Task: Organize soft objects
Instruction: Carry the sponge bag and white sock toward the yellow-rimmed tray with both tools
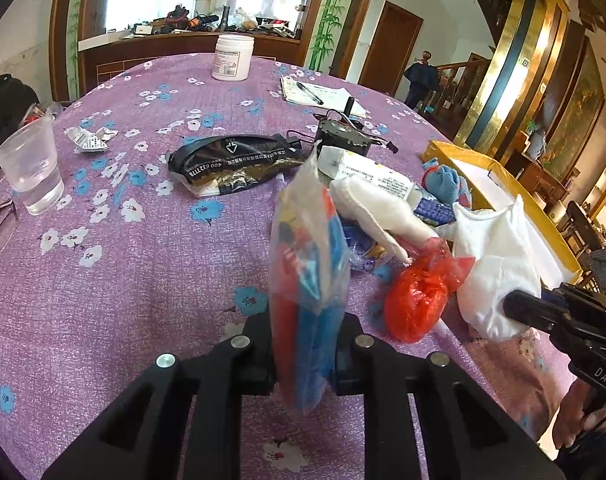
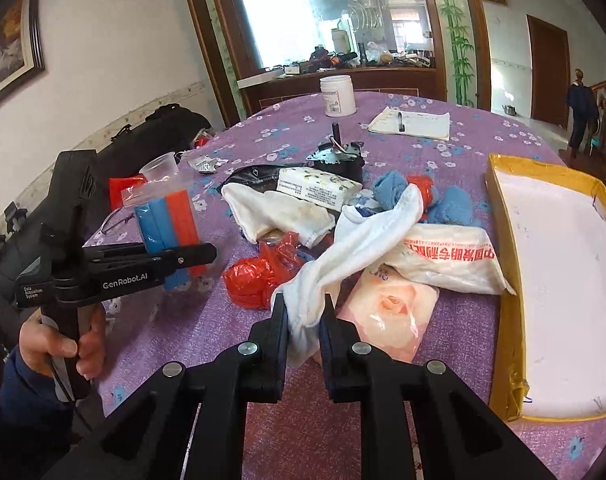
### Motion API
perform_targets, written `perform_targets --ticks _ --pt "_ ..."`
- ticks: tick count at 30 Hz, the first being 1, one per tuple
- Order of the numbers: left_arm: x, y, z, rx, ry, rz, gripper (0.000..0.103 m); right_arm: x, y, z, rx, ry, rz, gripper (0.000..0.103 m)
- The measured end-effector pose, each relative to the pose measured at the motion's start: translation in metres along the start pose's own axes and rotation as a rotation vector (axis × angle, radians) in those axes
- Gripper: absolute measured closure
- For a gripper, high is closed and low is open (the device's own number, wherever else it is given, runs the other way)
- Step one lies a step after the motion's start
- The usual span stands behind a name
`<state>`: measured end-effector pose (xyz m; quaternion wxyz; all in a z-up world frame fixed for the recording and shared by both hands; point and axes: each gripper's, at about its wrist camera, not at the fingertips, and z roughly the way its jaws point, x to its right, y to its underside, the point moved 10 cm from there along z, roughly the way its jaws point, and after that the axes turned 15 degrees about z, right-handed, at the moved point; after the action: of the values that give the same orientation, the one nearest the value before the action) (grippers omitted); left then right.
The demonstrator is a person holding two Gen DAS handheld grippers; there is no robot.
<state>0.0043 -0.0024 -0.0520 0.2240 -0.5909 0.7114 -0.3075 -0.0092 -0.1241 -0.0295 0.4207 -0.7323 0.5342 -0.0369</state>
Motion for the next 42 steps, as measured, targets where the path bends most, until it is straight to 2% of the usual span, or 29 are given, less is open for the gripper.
perform_targets --ticks 5,11,16,24,32,35,39,42 --pt "0.008 -0.007 -0.009 0.036 -0.023 0.03 0.086 -0.002 -0.002 -0.008 0.028 -0.041 0.008 0.087" --pt "0.019 -0.016 -0.019 0.064 -0.01 0.049 0.086 -0.005 -0.01 -0.024 0.076 -0.083 0.012 0.087" --pt "0.043 -0.031 -0.02 0.074 0.039 0.085 0.086 0.007 -0.024 -0.044 0.13 -0.087 0.044 0.087" --pt "0.102 -0.066 -0.012 0.081 0.131 0.179 0.086 0.061 -0.054 -0.074 0.207 -0.033 0.148 0.087" --pt "0.16 -0.1 0.03 0.021 0.247 0.223 0.086 0.128 -0.085 -0.093 0.256 0.036 0.242 0.088" --pt "0.182 -0.114 0.051 -0.009 0.296 0.224 0.086 0.153 -0.097 -0.093 0.252 0.06 0.277 0.088" --pt "0.213 -0.135 0.083 -0.053 0.324 0.238 0.086 0.182 -0.113 -0.091 0.232 0.107 0.304 0.088" --pt "0.233 -0.145 0.105 -0.088 0.342 0.238 0.086 0.204 -0.127 -0.082 0.186 0.13 0.322 0.088"
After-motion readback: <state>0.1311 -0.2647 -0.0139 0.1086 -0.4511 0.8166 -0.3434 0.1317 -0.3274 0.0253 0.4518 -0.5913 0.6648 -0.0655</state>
